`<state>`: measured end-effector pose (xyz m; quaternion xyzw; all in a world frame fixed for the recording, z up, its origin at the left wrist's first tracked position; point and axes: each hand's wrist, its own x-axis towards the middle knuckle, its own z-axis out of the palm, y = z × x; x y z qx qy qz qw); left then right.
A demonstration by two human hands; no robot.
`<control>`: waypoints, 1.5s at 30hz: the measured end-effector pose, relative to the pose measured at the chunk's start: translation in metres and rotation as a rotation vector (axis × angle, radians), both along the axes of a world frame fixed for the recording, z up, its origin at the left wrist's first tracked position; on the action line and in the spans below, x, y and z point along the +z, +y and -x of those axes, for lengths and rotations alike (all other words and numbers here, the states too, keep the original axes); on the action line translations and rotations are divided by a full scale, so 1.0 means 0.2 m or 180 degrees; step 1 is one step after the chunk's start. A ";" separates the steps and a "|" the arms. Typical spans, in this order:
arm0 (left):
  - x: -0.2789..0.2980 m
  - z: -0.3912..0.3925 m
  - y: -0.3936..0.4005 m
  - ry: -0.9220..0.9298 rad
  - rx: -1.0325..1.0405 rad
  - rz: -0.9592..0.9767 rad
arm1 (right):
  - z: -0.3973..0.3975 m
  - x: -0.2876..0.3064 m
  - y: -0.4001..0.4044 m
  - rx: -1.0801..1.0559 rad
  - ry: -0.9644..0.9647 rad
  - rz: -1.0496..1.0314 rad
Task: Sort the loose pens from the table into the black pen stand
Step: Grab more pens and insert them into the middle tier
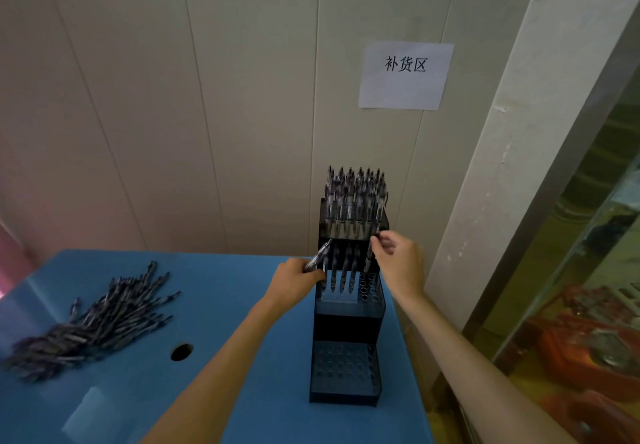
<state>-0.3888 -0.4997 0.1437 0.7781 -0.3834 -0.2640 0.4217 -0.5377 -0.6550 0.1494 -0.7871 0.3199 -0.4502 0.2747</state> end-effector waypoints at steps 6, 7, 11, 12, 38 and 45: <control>0.01 0.00 0.00 -0.0040 -0.0021 0.0051 | -0.01 -0.05 0.00 0.0037 0.0082 0.0021; 0.02 0.00 0.00 -0.0040 -0.0026 0.0054 | -0.01 -0.05 0.00 0.0040 0.0092 0.0021; 0.02 -0.01 0.00 -0.0028 -0.0010 0.0034 | -0.01 -0.07 0.00 0.0096 0.0102 0.0079; 0.02 -0.01 -0.01 -0.0027 -0.0014 0.0035 | -0.01 -0.07 -0.01 0.0112 0.0128 0.0094; 0.01 0.03 -0.07 -0.0063 -0.0127 0.0061 | -0.03 -0.13 -0.10 0.0215 0.0796 0.0337; -0.01 0.02 -0.06 -0.0022 -0.0092 0.0053 | -0.01 -0.27 -0.10 0.0264 0.0952 0.0148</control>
